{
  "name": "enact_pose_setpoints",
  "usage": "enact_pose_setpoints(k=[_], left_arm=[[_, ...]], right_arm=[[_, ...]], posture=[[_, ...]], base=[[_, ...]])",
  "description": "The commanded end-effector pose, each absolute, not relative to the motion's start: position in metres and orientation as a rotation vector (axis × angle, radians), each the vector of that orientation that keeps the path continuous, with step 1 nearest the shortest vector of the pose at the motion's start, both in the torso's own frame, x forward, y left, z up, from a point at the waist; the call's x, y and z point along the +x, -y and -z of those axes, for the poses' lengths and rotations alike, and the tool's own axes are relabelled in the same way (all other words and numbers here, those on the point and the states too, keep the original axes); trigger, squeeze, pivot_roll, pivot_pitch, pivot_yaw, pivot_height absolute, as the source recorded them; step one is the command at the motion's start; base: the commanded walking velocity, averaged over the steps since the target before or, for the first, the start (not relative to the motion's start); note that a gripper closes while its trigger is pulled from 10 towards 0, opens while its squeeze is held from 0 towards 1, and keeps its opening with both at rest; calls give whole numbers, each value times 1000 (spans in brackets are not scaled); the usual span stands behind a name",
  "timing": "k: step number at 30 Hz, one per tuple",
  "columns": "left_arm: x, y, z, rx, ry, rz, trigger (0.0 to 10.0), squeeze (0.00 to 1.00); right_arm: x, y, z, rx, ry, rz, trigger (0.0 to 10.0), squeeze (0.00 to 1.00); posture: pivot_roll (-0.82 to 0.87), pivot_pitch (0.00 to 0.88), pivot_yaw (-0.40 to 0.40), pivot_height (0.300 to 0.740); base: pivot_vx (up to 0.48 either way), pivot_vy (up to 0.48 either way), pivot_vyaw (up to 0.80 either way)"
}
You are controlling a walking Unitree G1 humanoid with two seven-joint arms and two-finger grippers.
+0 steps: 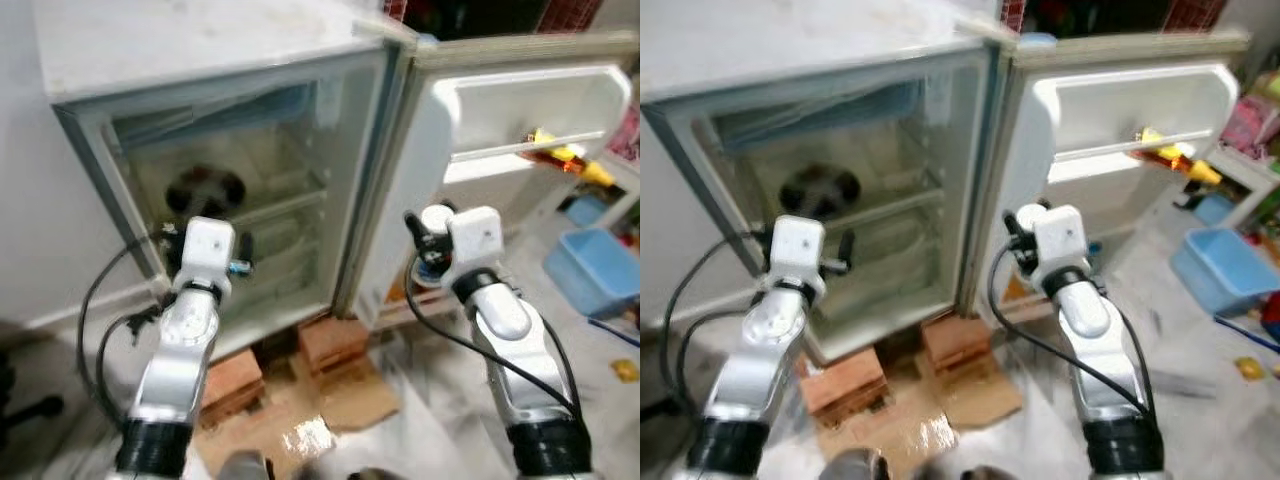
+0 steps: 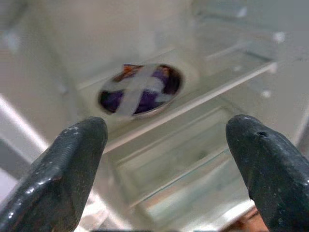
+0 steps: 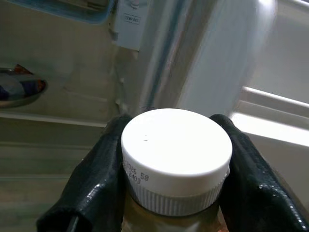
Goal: Restocking fridge
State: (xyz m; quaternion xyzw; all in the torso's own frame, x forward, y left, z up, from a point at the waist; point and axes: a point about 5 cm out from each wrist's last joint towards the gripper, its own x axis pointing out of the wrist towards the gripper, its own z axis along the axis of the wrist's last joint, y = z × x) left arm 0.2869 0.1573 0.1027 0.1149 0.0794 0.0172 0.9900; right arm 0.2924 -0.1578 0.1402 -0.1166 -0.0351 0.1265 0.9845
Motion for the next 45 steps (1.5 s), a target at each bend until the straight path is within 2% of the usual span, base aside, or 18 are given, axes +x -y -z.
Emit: enact_pose_setpoints(k=[1, 18, 27, 30, 34, 38, 45], left_arm=[[286, -146, -105, 219, -148, -8, 10000, 0], [285, -151, -95, 210, -179, -60, 10000, 0], [282, -163, -92, 202, -206, -175, 10000, 0], [282, -170, -93, 208, -205, -236, 10000, 0], [281, -178, -97, 88, -159, -251, 10000, 0], [280, -192, -100, 146, -143, -356, 10000, 0], [280, -197, -104, 152, -118, -372, 10000, 0]], right_arm=[[294, 168, -144, -243, 84, -223, 10000, 0], [299, 137, -148, -152, 137, -303, 10000, 0], [300, 138, -150, -148, 147, -308, 10000, 0], [301, 139, -151, -140, 149, -304, 10000, 0], [301, 140, -151, -121, 150, -298, 10000, 0], [299, 138, -151, -123, 153, -314, 10000, 0], [299, 130, -158, -144, 196, -376, 10000, 0]], posture=[[72, 0, -30, 740], [61, 0, -34, 740], [54, 0, -38, 740], [46, 0, -37, 740], [45, 0, -35, 740], [46, 0, -34, 740], [48, 0, -34, 740]], base=[[0, 0, 0], [0, -479, 0], [0, -472, 0], [0, 0, 0], [0, 0, 0], [0, 0, 0], [0, 0, 322]])
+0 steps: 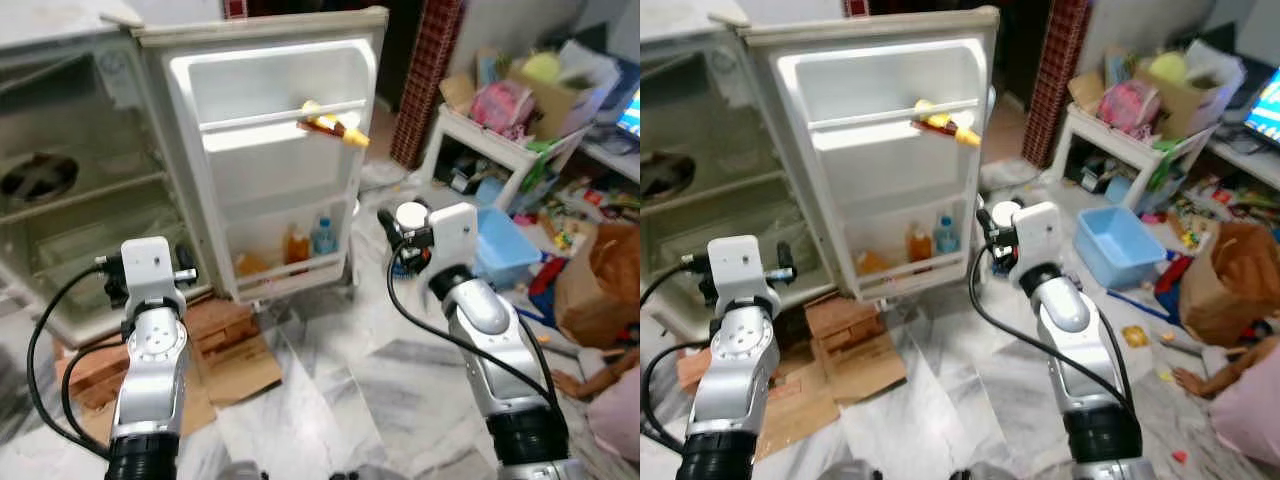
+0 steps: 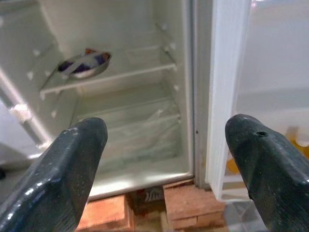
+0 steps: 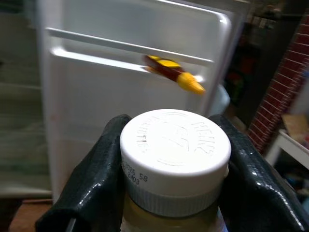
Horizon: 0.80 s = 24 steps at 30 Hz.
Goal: Restocking fridge
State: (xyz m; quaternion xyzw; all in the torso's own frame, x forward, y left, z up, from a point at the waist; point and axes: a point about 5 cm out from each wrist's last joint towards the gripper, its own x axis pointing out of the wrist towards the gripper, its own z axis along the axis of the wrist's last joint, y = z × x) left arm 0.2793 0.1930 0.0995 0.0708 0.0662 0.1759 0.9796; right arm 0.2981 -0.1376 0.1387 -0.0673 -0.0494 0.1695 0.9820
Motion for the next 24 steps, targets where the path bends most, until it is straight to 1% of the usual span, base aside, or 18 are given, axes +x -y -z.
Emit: enact_pose_setpoints(k=[1, 10, 22, 24], left_arm=[[279, -198, -103, 135, -116, -369, 10000, 0], [278, -198, -102, 126, -114, -383, 10000, 0], [281, -192, -101, 119, -115, -358, 10000, 0], [282, -191, -102, 120, -112, -353, 10000, 0]], right_arm=[[299, 128, -159, -146, 203, -383, 10000, 0], [304, 126, -166, -152, 226, -398, 10000, 0], [304, 122, -170, -163, 250, -419, 10000, 0], [304, 121, -171, -162, 256, -422, 10000, 0]], posture=[[48, 0, -34, 740], [51, 0, -36, 740], [49, 0, -35, 740], [49, 0, -35, 740]], base=[[0, 0, 794], [345, 0, 789], [439, 0, 784], [480, 0, 262]])
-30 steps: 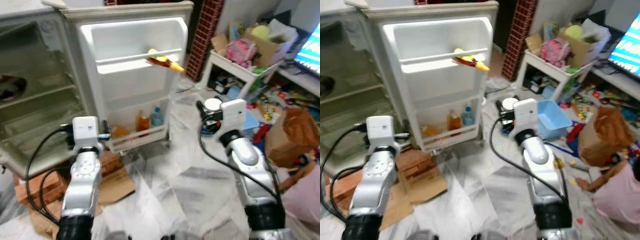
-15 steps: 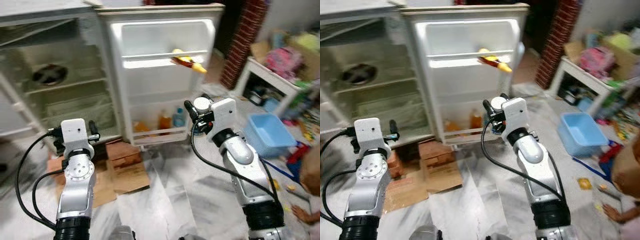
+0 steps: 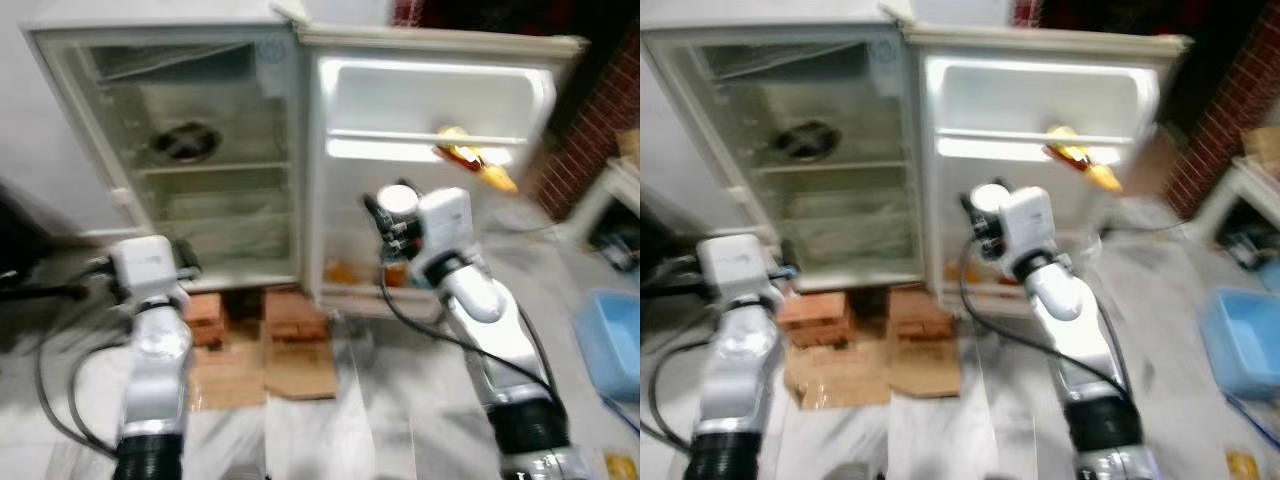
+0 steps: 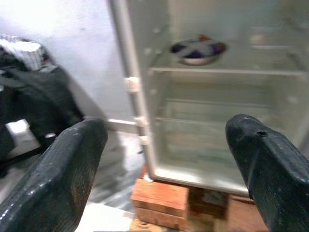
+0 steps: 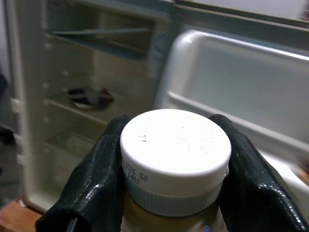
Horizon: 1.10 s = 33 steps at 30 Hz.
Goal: Restocking fridge
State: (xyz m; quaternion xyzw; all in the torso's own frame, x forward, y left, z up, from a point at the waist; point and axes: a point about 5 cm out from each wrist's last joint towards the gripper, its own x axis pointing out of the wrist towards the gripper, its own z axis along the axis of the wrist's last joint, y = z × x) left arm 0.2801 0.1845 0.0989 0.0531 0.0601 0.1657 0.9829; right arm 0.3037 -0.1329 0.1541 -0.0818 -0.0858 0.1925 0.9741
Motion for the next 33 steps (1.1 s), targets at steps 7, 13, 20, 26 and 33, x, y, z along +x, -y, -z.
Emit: enact_pose_setpoints(k=[7, 13, 20, 26, 33], left_arm=[[282, -189, -101, 112, -113, -350, 10000, 0], [282, -187, -98, 116, -136, -339, 10000, 0], [282, -182, -94, 87, -168, -300, 10000, 0], [284, -178, -95, 93, -170, -286, 10000, 0], [284, -177, -95, 96, -168, -286, 10000, 0]], right_arm=[[306, 117, -175, -184, 280, -444, 10000, 0], [308, 117, -178, -203, 298, -428, 10000, 0], [311, 120, -196, -204, 353, -389, 10000, 0], [315, 115, -220, -199, 424, -395, 10000, 0], [324, 118, -242, -198, 494, -365, 10000, 0]], posture=[[51, 0, -35, 740], [54, 0, -36, 740], [51, 0, -31, 740], [48, 0, -31, 740], [49, 0, -35, 740]], base=[[480, 0, 0], [149, 0, 0], [0, 0, 0], [0, 0, 0], [0, 0, 0]])
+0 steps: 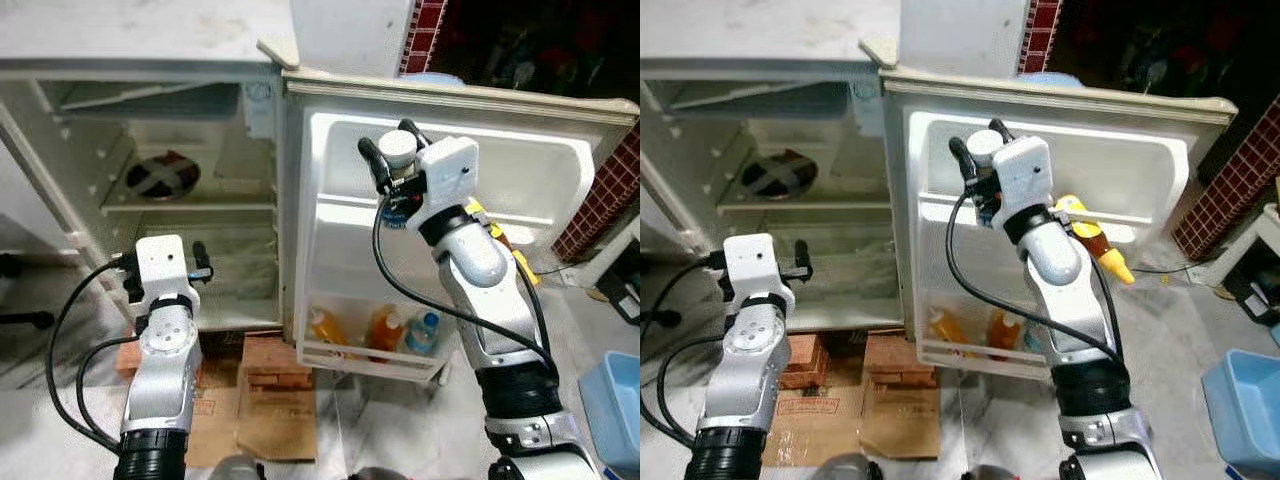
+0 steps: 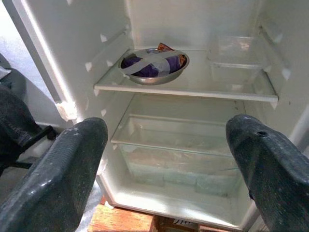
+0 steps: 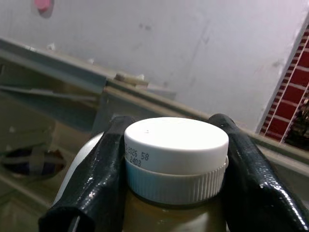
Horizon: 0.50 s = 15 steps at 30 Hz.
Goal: Restocking fridge
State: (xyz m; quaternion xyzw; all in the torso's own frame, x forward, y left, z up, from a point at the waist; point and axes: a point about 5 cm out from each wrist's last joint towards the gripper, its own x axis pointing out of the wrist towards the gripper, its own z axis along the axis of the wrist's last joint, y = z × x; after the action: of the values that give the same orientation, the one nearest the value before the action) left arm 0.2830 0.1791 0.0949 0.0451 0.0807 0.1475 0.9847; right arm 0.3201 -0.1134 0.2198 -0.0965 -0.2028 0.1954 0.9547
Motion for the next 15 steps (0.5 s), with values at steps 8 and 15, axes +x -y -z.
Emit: enact_pose_setpoints(k=[8, 15], left_arm=[[286, -174, -97, 99, -159, -272, 10000, 0], [284, -173, -99, 86, -155, -278, 10000, 0]], right_arm=[[342, 109, -243, -224, 521, -293, 10000, 0], [356, 95, -217, -284, 456, -239, 10000, 0]], posture=[[60, 0, -36, 740], [85, 0, -59, 740]], base=[[0, 0, 0], [0, 0, 0]])
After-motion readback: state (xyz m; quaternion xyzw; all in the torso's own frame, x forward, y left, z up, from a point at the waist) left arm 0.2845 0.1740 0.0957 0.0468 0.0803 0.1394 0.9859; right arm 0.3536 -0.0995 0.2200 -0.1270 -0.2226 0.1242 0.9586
